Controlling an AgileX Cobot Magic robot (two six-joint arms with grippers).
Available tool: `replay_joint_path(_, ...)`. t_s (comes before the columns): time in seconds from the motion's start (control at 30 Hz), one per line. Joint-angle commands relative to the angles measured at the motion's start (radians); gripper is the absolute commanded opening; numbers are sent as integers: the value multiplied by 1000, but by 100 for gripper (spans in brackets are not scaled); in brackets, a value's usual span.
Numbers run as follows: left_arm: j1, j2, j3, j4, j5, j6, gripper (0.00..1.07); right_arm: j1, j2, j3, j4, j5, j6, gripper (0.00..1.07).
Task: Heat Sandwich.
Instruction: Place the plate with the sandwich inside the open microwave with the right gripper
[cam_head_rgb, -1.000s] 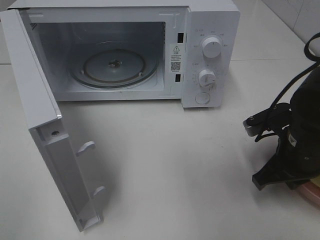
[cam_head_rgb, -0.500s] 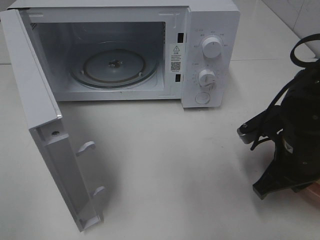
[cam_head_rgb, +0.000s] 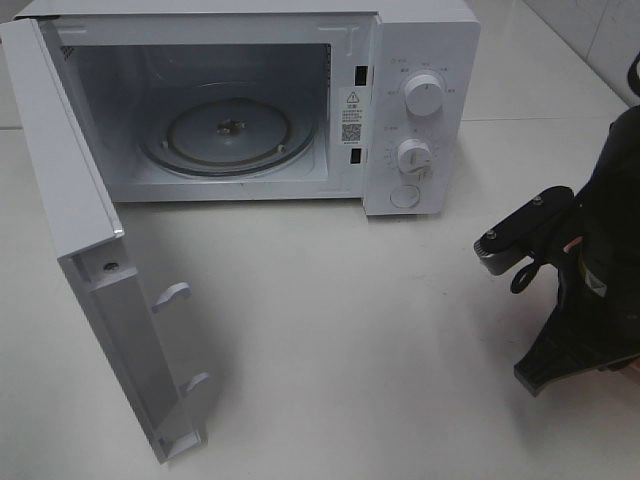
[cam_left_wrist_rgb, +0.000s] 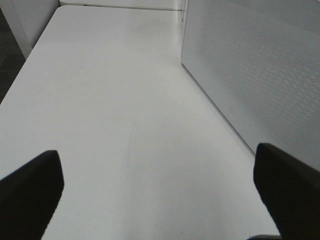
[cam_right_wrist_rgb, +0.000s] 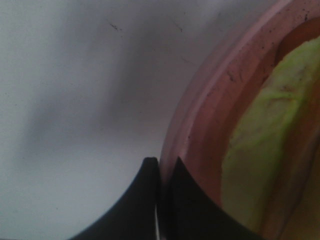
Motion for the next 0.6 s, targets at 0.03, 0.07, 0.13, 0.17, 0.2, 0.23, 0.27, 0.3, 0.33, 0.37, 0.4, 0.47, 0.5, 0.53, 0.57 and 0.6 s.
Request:
replay_joint_path(0.03,2,-7,2,0,-8,-4,98,37,-33,-3,-15,53,-14,0)
replay_joint_path(0.07,2,-7,2,0,-8,-4,98,49,-41,-3,-15,59,-18,0)
replay_joint_path(0.13,2,-7,2,0,-8,-4,98,83,-67,-3,-14,81,-23,0)
replay_joint_path(0.17,2,-7,2,0,-8,-4,98,83,-67,-3,-14,81,-23,0)
replay_joint_path(0.2,2,-7,2,0,-8,-4,98,96,-76,-3,-14,88,-23,0)
replay_joint_path(0.23,2,-7,2,0,-8,-4,98,109,-83,-3,-14,95,-23,0)
replay_joint_path(0.27,2,-7,2,0,-8,-4,98,139,-103,-3,-14,114,-23,0)
replay_joint_path(0.3,2,-7,2,0,-8,-4,98,139,-103,-3,-14,114,-23,0)
replay_joint_path(0.33,2,-7,2,0,-8,-4,98,151,-110,-3,-14,120,-23,0)
replay_joint_path(0.37,2,-7,2,0,-8,-4,98,165,-119,-3,-12,126,-23,0)
replay_joint_path(0.4,2,-7,2,0,-8,-4,98,191,-137,-3,-6,137,-23,0)
replay_joint_path(0.47,2,-7,2,0,-8,-4,98,206,-145,-3,-1,142,-23,0)
replay_joint_path(0.5,2,-7,2,0,-8,-4,98,218,-153,-3,6,145,-23,0)
replay_joint_path(0.53,2,-7,2,0,-8,-4,98,246,-171,-3,20,145,-23,0)
replay_joint_path(0.57,2,-7,2,0,-8,-4,98,261,-177,-3,23,145,-23,0)
replay_joint_path(0.6,2,-7,2,0,-8,-4,98,261,-177,-3,23,145,-23,0)
